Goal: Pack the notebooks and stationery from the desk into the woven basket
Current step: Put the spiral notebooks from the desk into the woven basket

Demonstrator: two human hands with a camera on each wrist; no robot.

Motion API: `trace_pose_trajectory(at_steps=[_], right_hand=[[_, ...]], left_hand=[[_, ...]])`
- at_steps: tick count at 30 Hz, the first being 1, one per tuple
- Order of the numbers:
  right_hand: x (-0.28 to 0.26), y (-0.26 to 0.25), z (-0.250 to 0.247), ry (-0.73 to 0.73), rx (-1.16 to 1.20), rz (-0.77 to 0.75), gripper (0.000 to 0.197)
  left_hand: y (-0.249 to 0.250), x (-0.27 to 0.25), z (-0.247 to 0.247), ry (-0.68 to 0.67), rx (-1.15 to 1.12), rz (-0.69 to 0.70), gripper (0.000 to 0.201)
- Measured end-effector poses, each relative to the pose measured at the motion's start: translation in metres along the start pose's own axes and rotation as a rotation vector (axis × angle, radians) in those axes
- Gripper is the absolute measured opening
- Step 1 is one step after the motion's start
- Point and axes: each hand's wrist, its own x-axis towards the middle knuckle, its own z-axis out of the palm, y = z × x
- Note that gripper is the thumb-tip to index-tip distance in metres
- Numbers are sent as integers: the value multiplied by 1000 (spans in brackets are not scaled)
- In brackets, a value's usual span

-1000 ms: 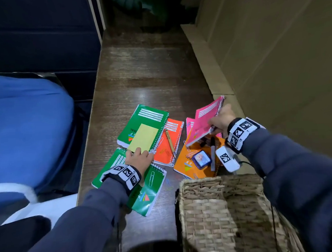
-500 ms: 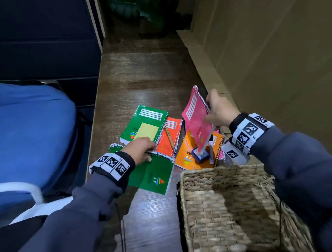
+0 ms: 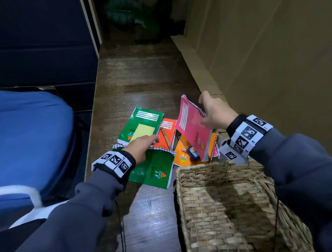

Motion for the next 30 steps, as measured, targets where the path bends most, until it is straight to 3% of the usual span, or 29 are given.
trace_pose_trajectory(at_steps=[8, 11, 13, 16, 19, 23, 26, 30], right_hand=[[-34, 3, -54, 137, -190, -127, 39], [-57, 9, -89, 226, -370, -209, 28], [-79, 10, -113, 192, -432, -238, 22], [-108, 10, -134, 38, -513, -289, 22], [-118, 14, -119, -224, -667, -285, 21], [-119, 29, -36, -551, -705, -202, 18], [-114, 49, 36, -767, -744, -154, 18], [-107, 70, 96, -881, -747, -174, 22]], left_hand=[[3, -5, -10, 137, 28, 60, 47], [7, -12, -19, 294, 72, 188, 37], [9, -18, -25, 416, 95, 200, 30], [13, -31, -36, 501, 60, -1, 29], [10, -43, -41, 557, -23, -154, 29], [5, -57, -37, 638, -301, -313, 30], [0, -65, -24, 685, -520, -343, 31], [-1, -77, -6, 625, -856, -330, 26]])
